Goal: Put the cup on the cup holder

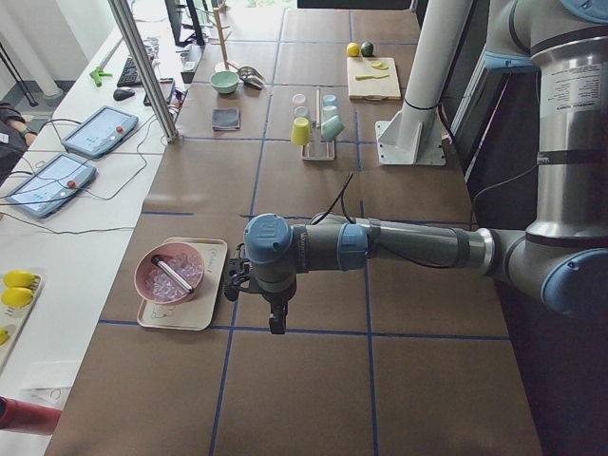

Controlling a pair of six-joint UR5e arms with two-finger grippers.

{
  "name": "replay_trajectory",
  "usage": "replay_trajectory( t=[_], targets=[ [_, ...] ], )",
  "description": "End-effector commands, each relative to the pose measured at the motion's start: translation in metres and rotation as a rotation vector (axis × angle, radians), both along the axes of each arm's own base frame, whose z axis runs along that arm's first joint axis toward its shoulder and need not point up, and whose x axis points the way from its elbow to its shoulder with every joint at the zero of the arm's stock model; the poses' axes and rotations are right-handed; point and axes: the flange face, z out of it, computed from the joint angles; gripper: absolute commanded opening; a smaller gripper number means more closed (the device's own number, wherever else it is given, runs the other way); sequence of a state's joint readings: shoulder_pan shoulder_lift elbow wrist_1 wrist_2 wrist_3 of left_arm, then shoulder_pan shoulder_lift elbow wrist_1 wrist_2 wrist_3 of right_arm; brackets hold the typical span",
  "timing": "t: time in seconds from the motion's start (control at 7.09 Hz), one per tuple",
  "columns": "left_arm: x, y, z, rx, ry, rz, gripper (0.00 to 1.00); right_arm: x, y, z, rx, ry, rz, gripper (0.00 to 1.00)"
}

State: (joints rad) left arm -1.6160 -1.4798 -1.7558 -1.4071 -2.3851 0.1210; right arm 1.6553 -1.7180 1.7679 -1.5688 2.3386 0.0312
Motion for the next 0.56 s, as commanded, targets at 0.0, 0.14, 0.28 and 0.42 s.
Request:
replay_trajectory(
  t=[0.0, 0.14, 0.28, 0.42],
  targets=[
    [-0.001, 0.003, 0.016, 0.009, -0.002, 0.045, 1.0, 0.0, 0.003, 0.004, 0.021, 0.004, -0.006, 1.0],
    [-0.001, 0.008, 0.022, -0.006, -0.003, 0.044, 1.0, 0.0, 0.004, 0.009, 0.007, 0.006, -0.001, 1.0],
    [-0.001, 0.007, 0.022, -0.007, -0.006, 0.045, 1.0, 0.0, 0.004, 0.009, 0.006, 0.009, 0.0, 1.0],
    [-0.002, 0.008, 0.023, -0.007, -0.03, 0.047, 1.0, 0.0, 0.004, 0.015, -0.006, 0.01, 0.001, 1.0]
  ],
)
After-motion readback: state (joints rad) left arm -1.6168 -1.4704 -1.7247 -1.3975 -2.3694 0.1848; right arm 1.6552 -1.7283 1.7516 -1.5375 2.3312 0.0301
